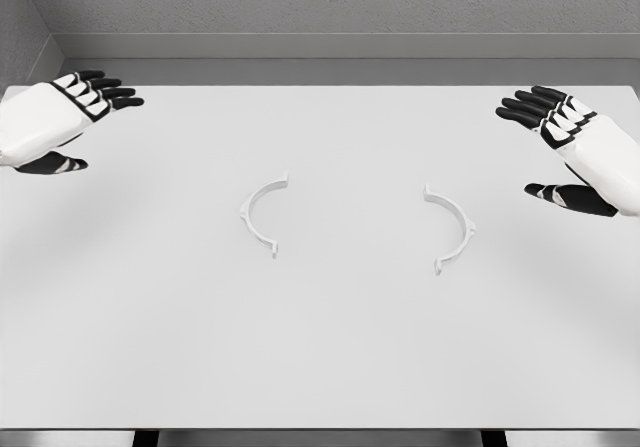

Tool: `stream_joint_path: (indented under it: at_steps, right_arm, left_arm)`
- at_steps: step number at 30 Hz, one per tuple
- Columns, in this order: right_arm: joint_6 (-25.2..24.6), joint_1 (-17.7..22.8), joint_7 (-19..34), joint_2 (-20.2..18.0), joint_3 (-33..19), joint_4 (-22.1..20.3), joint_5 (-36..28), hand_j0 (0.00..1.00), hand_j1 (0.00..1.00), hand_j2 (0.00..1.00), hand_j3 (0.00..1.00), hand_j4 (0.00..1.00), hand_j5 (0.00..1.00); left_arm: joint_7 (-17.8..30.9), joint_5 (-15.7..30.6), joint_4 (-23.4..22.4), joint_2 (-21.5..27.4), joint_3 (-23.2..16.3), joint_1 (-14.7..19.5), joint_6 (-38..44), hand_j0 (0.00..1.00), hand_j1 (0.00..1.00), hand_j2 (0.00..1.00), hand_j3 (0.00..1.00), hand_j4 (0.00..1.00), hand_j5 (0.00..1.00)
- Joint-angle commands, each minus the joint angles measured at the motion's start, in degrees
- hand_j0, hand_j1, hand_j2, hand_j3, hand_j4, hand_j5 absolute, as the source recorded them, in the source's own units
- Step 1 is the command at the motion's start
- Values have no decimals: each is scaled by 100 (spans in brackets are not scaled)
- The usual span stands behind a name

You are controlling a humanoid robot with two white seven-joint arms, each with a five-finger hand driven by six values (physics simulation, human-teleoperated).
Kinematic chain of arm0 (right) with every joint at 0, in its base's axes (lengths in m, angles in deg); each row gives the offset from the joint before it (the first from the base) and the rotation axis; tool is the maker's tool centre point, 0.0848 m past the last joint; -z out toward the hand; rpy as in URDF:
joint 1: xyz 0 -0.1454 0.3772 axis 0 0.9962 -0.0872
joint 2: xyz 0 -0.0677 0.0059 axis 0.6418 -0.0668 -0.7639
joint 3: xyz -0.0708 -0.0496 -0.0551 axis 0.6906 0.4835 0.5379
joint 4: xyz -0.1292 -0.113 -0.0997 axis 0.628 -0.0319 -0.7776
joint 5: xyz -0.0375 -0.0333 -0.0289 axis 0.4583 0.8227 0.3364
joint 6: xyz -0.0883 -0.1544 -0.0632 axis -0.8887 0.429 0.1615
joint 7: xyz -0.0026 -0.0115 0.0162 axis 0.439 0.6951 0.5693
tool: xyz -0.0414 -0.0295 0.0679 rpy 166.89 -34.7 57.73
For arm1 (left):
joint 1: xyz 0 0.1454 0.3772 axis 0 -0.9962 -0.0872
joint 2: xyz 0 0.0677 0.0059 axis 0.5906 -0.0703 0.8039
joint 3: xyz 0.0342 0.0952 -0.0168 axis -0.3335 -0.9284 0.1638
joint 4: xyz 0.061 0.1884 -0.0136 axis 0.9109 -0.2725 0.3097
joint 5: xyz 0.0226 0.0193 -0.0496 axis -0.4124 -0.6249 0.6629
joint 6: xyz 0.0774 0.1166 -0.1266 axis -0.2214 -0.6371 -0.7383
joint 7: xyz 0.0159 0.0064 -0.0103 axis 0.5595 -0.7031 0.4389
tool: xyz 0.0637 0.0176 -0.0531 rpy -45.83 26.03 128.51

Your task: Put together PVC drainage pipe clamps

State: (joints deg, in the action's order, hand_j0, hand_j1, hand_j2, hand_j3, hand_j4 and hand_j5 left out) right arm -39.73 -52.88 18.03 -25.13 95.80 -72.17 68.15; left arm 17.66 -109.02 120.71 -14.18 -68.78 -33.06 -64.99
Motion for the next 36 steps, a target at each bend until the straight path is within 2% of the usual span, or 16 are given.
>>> stream_joint_path:
  at_steps: [1, 7, 8, 9, 10, 11, 15, 16, 19, 26, 28, 32, 36]
  right_arm:
    - [3, 0, -9, -8, 0, 11, -39, 100, 100, 100, 100, 100, 100]
    - [3, -17, 8, -16, 105, 2, -30, 100, 100, 100, 100, 100, 100]
    - [3, -61, 358, -25, 96, 116, 101, 100, 100, 100, 100, 100, 100]
    - [3, -175, 939, 62, 61, 291, 277, 100, 100, 100, 100, 100, 100]
    - [3, -360, 1396, 300, 70, 477, 321, 100, 100, 100, 100, 100, 100]
    - [3, -430, 1608, 318, 26, 477, 321, 100, 100, 100, 100, 100, 100]
    - [3, -439, 1626, 379, 166, 705, 655, 100, 100, 100, 100, 100, 100]
    - [3, -439, 1626, 616, 246, 766, 717, 100, 100, 100, 100, 100, 100]
    - [3, -439, 1599, 731, 254, 933, 682, 100, 100, 100, 100, 100, 100]
    - [3, -492, 1634, 845, 281, 925, 647, 100, 100, 100, 100, 100, 100]
    - [3, -571, 1643, 845, 465, 951, 647, 100, 100, 100, 100, 100, 100]
    - [3, -808, 1652, 933, 694, 1355, 647, 100, 100, 100, 100, 100, 100]
    - [3, -870, 1661, 968, 817, 1426, 647, 100, 100, 100, 100, 100, 100]
  left_arm:
    - [3, 50, 41, -131, 2, 0, 2, 100, 100, 100, 100, 100, 100]
    - [-32, 85, 15, -456, 11, 0, 2, 100, 100, 100, 100, 100, 100]
    - [-32, 85, -12, -579, 29, 0, 2, 100, 100, 100, 100, 100, 100]
    - [-32, 85, -20, -606, 20, 0, 2, 100, 100, 100, 100, 100, 100]
    - [-32, 67, -20, -694, 20, 0, 2, 100, 100, 100, 100, 100, 100]
    - [-32, 85, -20, -773, 20, 0, 2, 100, 100, 100, 100, 100, 100]
    - [-41, 76, -64, -1300, 2, 0, 2, 100, 100, 100, 100, 100, 100]
    - [-50, 76, -161, -1423, -6, 0, 2, 100, 100, 100, 100, 100, 100]
    - [-50, 76, -363, -1599, -270, 97, 2, 100, 100, 100, 100, 100, 100]
    - [-32, 58, -600, -1872, -305, 105, 2, 100, 100, 100, 100, 100, 100]
    - [-32, 58, -671, -1889, -411, 105, 2, 100, 100, 100, 100, 100, 100]
    - [-24, 58, -838, -2021, -428, 105, 2, 100, 100, 100, 100, 100, 100]
    - [-24, 58, -917, -2083, -455, 105, 2, 100, 100, 100, 100, 100, 100]
